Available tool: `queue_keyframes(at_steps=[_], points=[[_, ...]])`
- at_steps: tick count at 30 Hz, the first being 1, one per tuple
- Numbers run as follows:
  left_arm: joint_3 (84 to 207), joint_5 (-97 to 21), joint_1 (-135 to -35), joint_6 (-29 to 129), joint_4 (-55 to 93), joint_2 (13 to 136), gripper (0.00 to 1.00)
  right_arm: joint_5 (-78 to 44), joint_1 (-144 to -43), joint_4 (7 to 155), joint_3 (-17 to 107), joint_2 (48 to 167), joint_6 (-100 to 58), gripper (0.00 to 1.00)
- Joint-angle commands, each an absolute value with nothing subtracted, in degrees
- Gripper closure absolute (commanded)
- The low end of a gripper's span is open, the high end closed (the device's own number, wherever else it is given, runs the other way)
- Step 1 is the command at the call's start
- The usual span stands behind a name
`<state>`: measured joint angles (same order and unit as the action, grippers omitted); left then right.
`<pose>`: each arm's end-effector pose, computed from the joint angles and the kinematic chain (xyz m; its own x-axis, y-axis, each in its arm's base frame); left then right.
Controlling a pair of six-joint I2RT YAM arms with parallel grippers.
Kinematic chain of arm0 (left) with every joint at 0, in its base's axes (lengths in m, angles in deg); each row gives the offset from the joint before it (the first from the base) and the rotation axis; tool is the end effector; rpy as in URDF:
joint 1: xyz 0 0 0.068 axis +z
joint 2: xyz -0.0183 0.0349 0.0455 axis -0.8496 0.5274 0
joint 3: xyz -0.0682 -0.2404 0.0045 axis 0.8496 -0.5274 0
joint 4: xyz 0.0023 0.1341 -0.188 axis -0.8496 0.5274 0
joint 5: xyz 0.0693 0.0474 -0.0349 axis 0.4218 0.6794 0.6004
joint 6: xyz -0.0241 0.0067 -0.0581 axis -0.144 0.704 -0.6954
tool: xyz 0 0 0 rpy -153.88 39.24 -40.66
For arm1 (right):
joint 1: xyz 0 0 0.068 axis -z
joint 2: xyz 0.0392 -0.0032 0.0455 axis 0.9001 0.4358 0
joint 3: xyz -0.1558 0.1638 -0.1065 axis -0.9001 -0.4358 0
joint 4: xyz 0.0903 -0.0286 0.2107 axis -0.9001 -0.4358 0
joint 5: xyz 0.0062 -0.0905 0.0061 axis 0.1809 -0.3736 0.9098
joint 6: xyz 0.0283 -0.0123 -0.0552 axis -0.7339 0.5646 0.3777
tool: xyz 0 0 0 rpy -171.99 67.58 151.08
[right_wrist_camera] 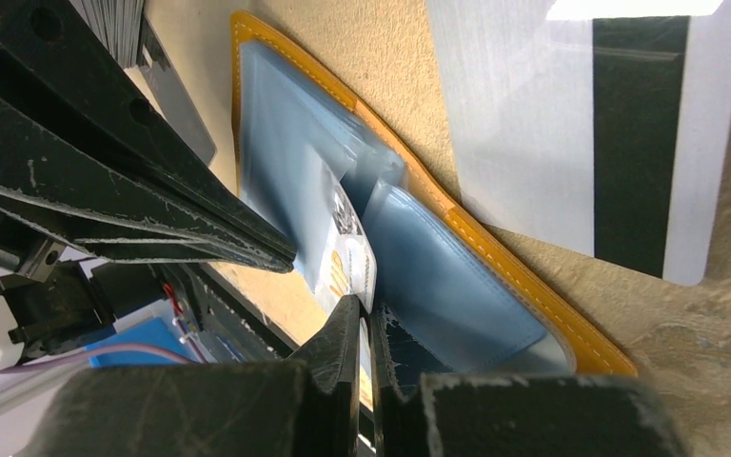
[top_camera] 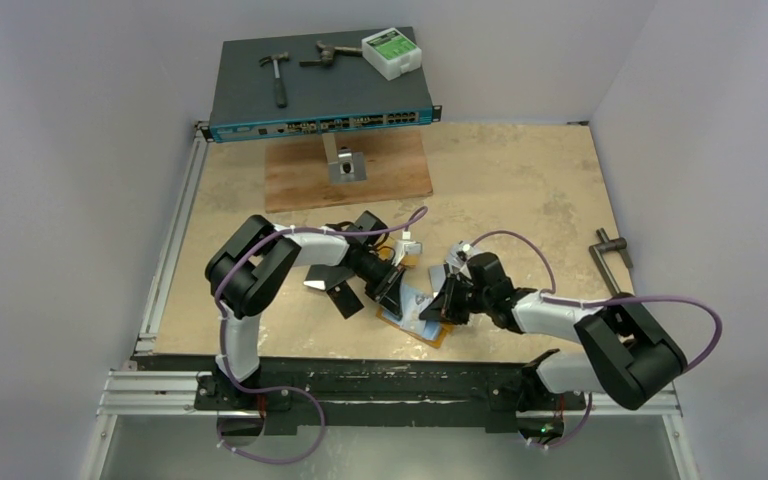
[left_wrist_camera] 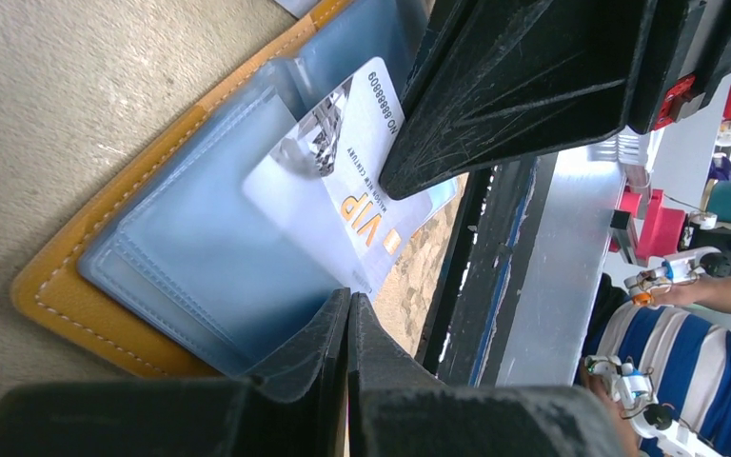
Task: Put the credit cards into the card holder
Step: Insert the credit card into the card holder.
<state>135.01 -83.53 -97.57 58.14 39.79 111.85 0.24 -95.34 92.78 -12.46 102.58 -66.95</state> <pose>0.2292 -0.2391 0.1109 -0.7596 0.5773 -0.2994 0.5445 0.3129 -0.7782 0.1667 0.1246 0.1126 -0.9465 0.2747 -0.1693 0.0667 0.6800 0.7302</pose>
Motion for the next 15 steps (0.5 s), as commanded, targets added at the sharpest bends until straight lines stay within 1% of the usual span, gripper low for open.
queue_keyframes(at_steps=[1, 5, 6, 7, 10, 11, 15], points=[[134.16, -85.53, -97.38, 57.49, 39.64, 111.47, 1.0, -9.78, -95.28, 88.44, -14.8, 101.52, -66.89, 1.0], [134.0, -86.75, -97.04, 56.42, 38.93, 111.46, 1.0, -11.03, -95.53, 87.33, -15.44, 99.34, -68.26, 1.0], [133.99, -87.24, -96.84, 56.18, 38.69, 111.46, 1.0, -11.33, -95.62, 87.04, -15.45, 99.03, -68.41, 0.96], [134.03, -87.8, -96.48, 55.98, 38.63, 111.29, 1.0, -11.51, -95.68, 86.92, -15.57, 98.66, -68.6, 0.88], [134.79, -88.56, -95.37, 56.1, 39.17, 109.82, 1.0, -12.34, -95.84, 86.27, -15.85, 97.67, -69.34, 0.72], [135.02, -88.82, -94.77, 56.18, 39.29, 109.29, 1.0, -12.43, -95.88, 86.28, -16.0, 97.41, -69.49, 0.69], [135.58, -89.87, -93.3, 56.86, 40.22, 108.76, 1.0, -12.41, -96.11, 86.61, -16.0, 97.43, -69.84, 0.63]])
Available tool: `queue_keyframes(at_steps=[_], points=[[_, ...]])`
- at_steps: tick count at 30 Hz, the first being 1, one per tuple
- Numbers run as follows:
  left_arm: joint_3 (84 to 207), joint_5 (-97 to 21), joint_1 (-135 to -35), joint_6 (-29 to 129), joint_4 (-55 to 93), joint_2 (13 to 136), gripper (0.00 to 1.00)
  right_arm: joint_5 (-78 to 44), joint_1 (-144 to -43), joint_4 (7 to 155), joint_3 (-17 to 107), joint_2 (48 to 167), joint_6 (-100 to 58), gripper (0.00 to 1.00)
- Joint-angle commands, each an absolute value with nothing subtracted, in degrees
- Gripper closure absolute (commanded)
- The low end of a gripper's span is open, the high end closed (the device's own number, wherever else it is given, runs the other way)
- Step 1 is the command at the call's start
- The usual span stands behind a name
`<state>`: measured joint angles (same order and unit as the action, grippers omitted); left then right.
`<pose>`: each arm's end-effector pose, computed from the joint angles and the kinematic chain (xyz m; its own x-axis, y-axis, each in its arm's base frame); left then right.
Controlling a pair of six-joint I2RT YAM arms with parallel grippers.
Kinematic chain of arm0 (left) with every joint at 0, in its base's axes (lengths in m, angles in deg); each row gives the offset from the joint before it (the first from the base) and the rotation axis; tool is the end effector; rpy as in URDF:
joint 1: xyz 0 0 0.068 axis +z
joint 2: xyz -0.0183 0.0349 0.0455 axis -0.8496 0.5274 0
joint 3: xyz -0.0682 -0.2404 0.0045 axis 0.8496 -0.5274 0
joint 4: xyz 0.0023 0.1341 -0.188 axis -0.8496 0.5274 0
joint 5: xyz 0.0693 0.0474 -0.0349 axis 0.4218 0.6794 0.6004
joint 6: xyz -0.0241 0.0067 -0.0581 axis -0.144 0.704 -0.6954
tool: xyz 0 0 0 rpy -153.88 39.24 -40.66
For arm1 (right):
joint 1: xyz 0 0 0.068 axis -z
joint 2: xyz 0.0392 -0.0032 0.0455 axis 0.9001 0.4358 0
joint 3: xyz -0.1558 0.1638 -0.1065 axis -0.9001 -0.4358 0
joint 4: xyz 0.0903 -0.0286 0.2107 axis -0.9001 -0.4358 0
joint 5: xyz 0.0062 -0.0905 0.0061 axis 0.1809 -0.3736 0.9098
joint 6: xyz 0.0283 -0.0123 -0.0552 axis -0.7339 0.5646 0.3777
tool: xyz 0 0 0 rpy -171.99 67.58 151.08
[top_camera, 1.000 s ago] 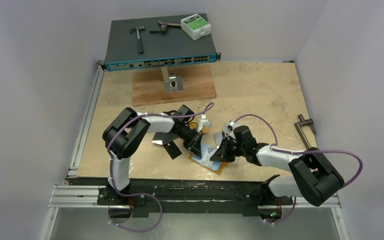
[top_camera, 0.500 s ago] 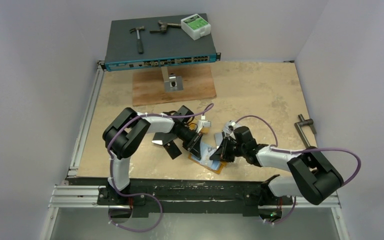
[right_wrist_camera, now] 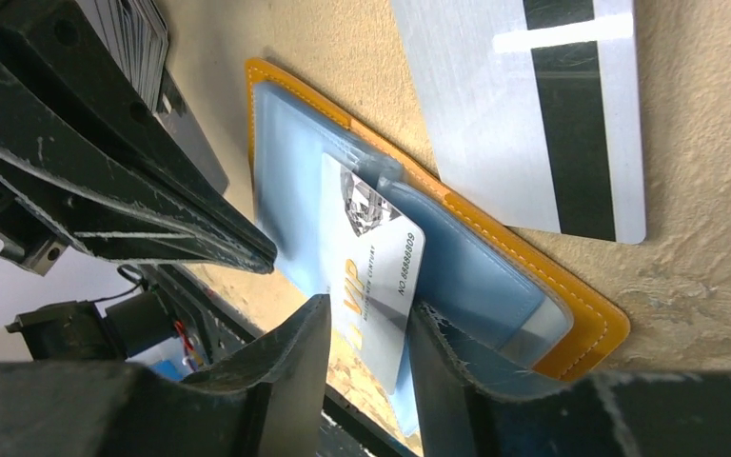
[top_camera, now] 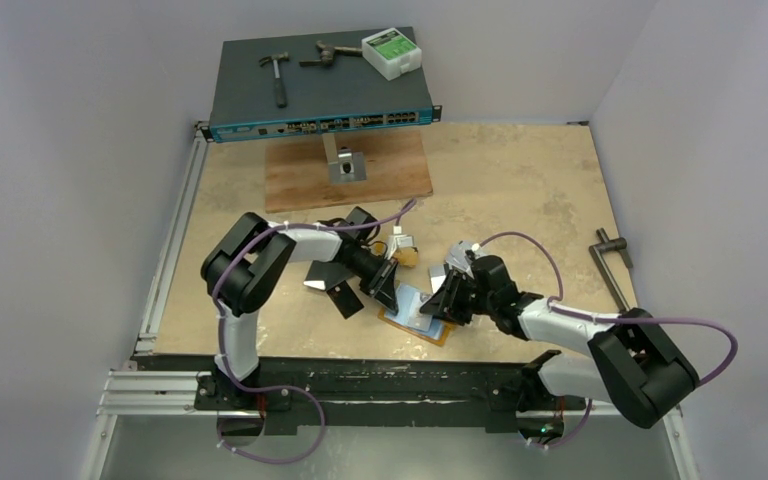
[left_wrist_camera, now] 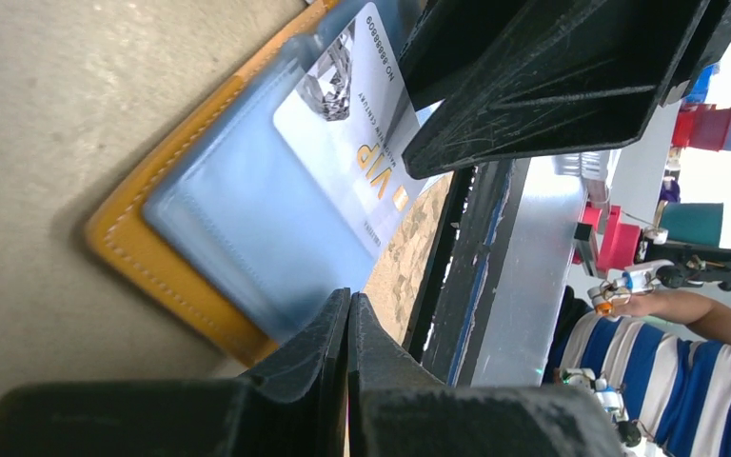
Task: Put the credit cards into the card holder
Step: Insert the credit card into the card holder.
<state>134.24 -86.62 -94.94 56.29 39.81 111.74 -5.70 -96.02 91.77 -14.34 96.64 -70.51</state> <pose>0.2361 -0.2273 0.1107 -0.8029 0.5365 -0.2600 0.4781 0.3189 -0.8183 0.1610 0.1184 0.1205 -0.9055 0.3669 -0.2130 0.1050 0.6802 0.7255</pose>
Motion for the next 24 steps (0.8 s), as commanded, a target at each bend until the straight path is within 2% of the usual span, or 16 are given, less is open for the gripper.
queue_keyframes(at_steps=[1, 9, 24], points=[[135.81, -89.95, -93.28, 57.27, 40.77, 108.91, 1.0, -12.37, -96.13, 86.56, -15.8, 97.68, -69.89, 0.6], [136.83, -88.21, -88.75, 60.34, 43.27, 106.47, 1.0, -13.03, -96.66, 81.94, -14.65, 94.66, -69.0, 0.55], [131.76, -84.46, -90.13, 53.76, 36.25, 110.97, 1.0, -14.73, -101.9, 78.61, -11.21, 94.5, -70.75, 0.52]])
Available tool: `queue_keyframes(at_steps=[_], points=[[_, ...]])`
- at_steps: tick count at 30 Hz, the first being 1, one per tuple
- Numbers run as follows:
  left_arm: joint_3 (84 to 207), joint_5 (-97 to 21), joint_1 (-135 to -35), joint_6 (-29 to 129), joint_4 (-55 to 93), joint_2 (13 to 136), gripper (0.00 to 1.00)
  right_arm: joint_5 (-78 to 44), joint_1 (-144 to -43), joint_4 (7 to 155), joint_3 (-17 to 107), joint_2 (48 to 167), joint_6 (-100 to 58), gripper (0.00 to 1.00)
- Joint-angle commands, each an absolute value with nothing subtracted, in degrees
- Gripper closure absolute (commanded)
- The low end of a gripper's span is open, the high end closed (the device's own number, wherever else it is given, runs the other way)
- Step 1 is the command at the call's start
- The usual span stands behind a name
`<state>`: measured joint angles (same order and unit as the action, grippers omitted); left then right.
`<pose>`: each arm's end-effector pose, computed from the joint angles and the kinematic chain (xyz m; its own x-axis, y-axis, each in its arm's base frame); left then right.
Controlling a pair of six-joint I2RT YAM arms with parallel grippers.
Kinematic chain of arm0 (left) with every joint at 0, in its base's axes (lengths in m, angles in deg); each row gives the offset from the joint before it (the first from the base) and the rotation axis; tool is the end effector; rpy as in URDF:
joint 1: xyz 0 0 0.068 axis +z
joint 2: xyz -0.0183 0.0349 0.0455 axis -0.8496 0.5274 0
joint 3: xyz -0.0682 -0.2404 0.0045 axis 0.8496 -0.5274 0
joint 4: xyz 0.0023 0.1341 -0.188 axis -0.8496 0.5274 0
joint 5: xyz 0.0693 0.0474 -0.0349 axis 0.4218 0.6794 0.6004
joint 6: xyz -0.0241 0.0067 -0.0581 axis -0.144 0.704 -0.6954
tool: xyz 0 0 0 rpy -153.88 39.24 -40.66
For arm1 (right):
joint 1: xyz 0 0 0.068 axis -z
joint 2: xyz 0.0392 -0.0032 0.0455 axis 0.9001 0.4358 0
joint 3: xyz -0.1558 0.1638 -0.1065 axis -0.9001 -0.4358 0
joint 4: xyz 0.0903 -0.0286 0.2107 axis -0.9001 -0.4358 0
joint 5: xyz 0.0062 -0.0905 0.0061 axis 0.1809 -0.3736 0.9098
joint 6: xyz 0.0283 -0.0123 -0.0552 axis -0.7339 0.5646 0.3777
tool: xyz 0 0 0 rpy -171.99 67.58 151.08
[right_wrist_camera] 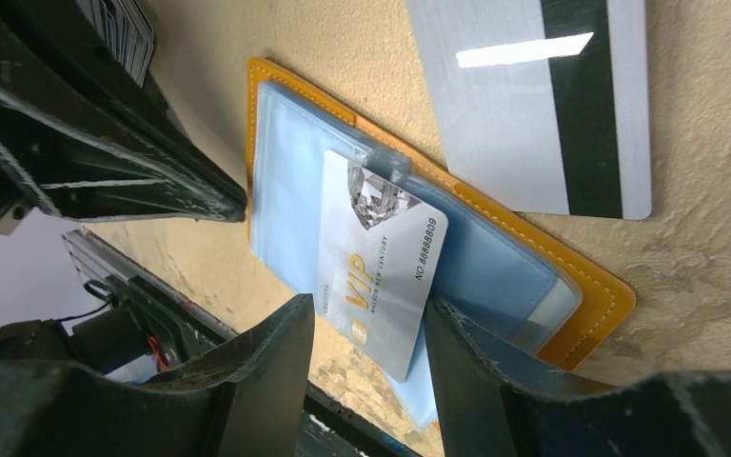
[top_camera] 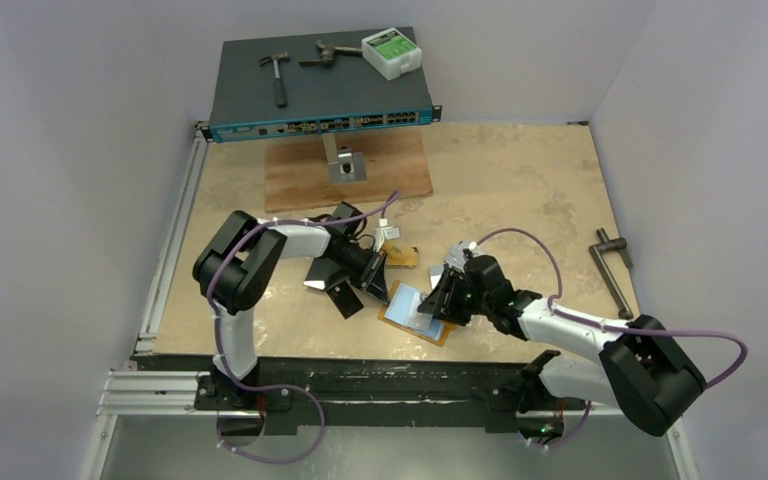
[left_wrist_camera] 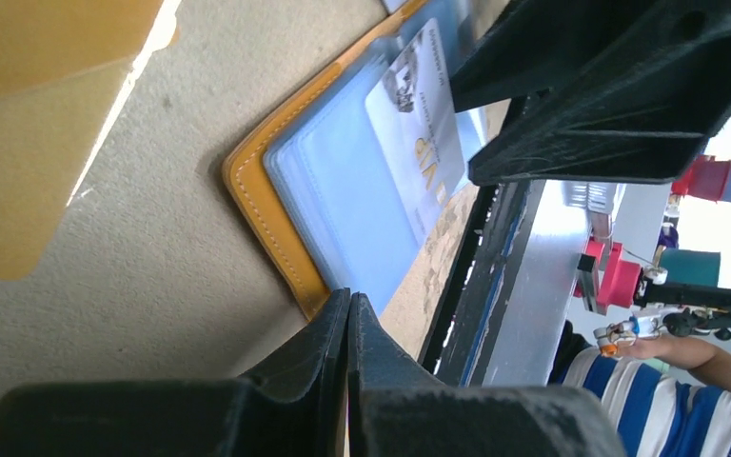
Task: Put the credit cards into the card holder
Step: Insert the credit card into the card holder.
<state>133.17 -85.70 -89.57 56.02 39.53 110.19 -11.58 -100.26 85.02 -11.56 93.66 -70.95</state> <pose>0.2536 -0.2020 0.1144 -0.8491 0.4542 -0.2697 0.4558 0.3718 -0.8088 0.1551 0.1265 0.1316 -0.8989 0.3558 -0.2557 0.0935 0.7260 0.6813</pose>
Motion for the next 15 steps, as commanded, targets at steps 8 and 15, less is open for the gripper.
queue_keyframes(at_steps=[8, 15], points=[[131.84, -82.28, -90.75, 53.55, 37.36, 112.36, 1.0, -14.71, -105.28, 80.56, -9.27, 97.63, -72.37, 0.53], [131.85, -82.9, -90.8, 53.57, 37.37, 112.45, 1.0, -15.48, -106.58, 80.2, -7.81, 99.16, -72.79, 0.55]])
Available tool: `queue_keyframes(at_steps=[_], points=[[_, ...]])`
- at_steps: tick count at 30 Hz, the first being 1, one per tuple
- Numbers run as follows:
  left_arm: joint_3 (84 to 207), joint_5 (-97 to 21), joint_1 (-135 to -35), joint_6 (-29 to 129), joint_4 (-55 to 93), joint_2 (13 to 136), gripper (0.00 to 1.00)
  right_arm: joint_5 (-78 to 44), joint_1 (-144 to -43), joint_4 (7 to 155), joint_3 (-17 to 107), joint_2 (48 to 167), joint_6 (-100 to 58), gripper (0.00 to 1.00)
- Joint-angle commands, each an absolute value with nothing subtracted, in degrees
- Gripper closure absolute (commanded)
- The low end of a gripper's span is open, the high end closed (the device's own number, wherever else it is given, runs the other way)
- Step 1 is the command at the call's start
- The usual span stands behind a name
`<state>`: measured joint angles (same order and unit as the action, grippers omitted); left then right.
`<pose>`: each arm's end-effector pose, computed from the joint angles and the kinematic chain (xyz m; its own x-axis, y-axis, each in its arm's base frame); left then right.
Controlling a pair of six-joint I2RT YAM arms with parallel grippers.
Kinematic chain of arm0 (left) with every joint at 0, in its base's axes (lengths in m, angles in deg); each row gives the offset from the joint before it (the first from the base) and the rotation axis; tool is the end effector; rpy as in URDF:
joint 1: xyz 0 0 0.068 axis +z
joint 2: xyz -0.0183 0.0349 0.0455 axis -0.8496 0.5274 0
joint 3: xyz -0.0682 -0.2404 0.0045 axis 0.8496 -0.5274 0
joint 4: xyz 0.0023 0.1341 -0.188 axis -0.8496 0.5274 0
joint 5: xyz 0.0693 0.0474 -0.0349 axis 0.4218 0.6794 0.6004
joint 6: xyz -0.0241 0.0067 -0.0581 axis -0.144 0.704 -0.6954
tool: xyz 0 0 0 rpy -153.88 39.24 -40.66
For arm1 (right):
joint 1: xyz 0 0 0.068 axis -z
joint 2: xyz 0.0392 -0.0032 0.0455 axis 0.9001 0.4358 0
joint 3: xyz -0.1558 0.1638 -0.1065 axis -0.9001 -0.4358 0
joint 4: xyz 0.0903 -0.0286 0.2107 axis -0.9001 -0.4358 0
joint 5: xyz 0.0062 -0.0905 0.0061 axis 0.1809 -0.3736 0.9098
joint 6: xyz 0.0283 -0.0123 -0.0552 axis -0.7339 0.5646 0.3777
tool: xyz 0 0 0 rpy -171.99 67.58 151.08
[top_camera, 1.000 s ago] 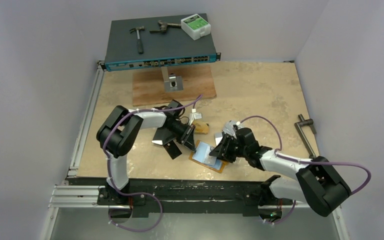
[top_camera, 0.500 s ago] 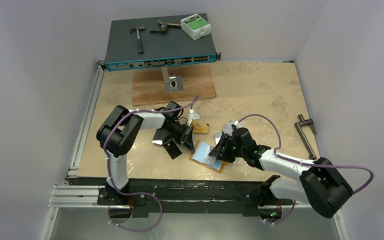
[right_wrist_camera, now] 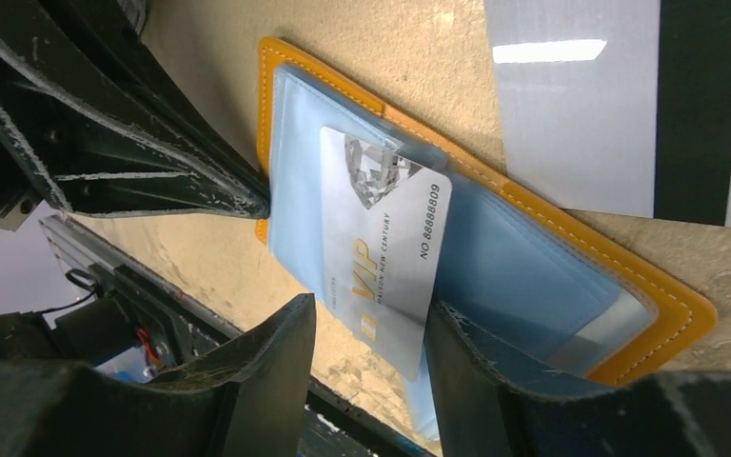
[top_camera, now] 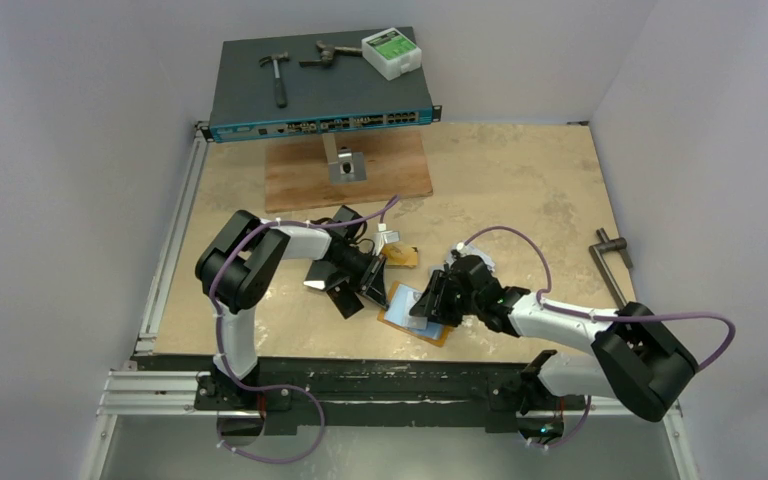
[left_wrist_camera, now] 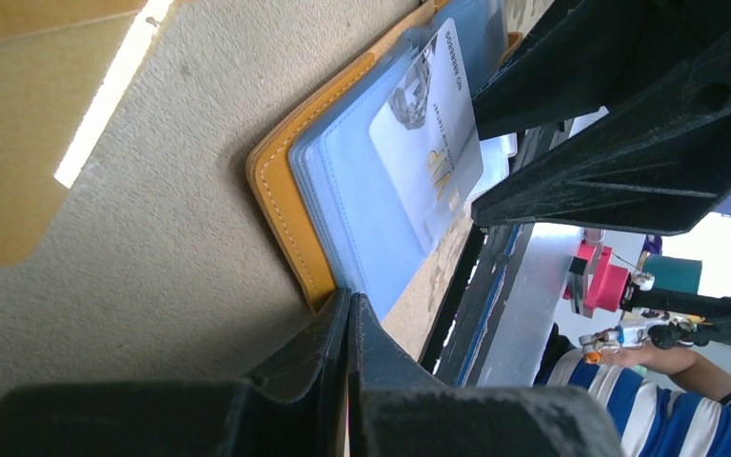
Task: Put the credit cards into the card holder
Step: Insert the credit card into the card holder.
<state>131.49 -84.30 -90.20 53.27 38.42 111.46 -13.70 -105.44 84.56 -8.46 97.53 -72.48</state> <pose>0.2477 -0.2018 0.1014 -0.8720 0.4462 -0.2013 0.4032 0.4217 -0.8121 0.1532 0.1466 0.1328 -0.9182 0.3083 -0.2488 0.0706 0.7453 0.6630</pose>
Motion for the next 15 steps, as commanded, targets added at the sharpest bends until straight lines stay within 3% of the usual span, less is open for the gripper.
queue_keyframes(at_steps=[1, 5, 6, 8, 11, 13, 15], points=[[131.87, -82.98, -90.82, 53.57, 37.36, 112.43, 1.0, -15.89, -106.63, 79.9, -7.78, 98.98, -72.84, 0.57], [131.77, -83.19, -90.78, 53.4, 37.21, 112.53, 1.0, -16.86, -106.65, 80.04, -9.98, 97.6, -74.65, 0.8], [131.76, -83.24, -90.78, 53.35, 37.22, 112.52, 1.0, -16.81, -106.65, 80.4, -10.71, 97.16, -75.15, 0.82], [131.85, -83.21, -90.8, 53.31, 37.2, 112.72, 1.0, -15.88, -106.67, 81.1, -11.89, 96.87, -75.87, 0.82], [131.76, -83.02, -90.83, 53.11, 37.2, 112.77, 1.0, -15.65, -106.66, 79.35, -11.72, 96.11, -75.25, 0.62], [131.84, -83.1, -90.82, 52.88, 37.2, 112.91, 1.0, -15.87, -106.59, 78.64, -11.57, 94.95, -75.27, 0.61], [131.77, -83.26, -90.88, 52.61, 37.05, 112.92, 1.0, -15.67, -106.67, 79.79, -11.97, 94.52, -76.2, 0.72]])
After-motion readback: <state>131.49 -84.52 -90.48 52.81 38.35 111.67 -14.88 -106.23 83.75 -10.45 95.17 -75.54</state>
